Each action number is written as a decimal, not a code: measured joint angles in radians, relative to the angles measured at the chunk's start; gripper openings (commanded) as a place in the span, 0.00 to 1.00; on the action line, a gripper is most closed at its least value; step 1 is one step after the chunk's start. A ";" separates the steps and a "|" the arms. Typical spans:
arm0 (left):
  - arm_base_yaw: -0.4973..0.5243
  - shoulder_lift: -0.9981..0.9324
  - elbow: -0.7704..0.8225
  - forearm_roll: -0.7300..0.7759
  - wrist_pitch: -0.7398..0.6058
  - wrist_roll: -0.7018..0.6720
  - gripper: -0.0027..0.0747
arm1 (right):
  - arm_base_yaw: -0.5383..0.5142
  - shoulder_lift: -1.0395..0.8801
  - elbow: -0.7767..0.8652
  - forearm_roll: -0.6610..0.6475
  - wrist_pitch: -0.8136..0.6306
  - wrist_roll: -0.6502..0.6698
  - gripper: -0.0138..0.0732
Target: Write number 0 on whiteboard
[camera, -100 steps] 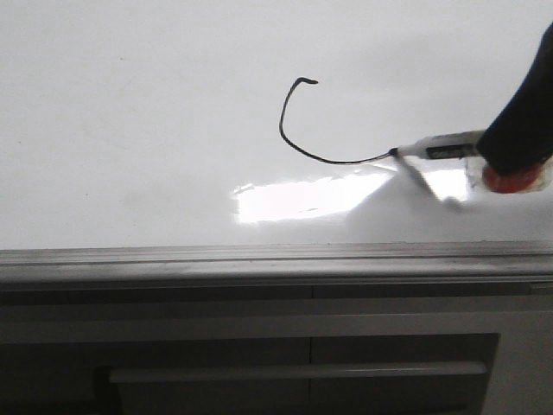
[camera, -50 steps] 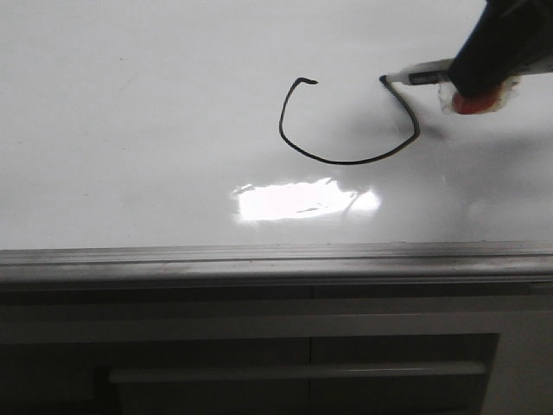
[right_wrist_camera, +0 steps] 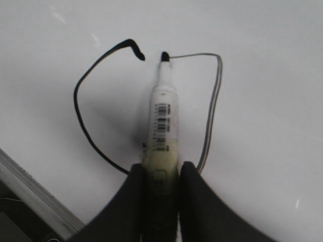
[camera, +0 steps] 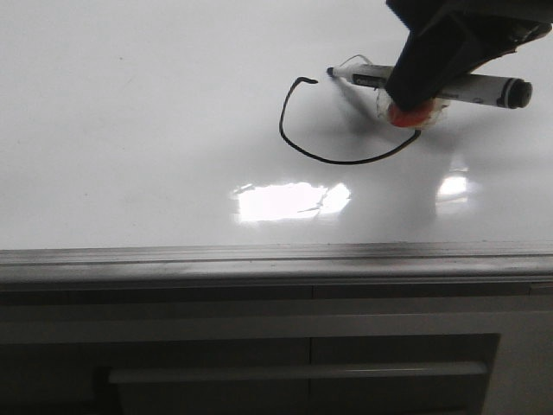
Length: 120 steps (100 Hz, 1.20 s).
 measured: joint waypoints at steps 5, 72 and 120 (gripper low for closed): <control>0.000 0.000 0.000 0.000 0.000 0.000 0.01 | 0.004 0.003 0.000 0.000 0.002 0.001 0.10; 0.000 0.000 0.000 -0.014 0.000 0.000 0.01 | 0.005 -0.030 -0.002 -0.016 -0.087 0.002 0.10; 0.000 0.002 -0.036 -0.012 0.078 0.000 0.04 | 0.159 -0.138 -0.002 -0.093 -0.105 0.004 0.07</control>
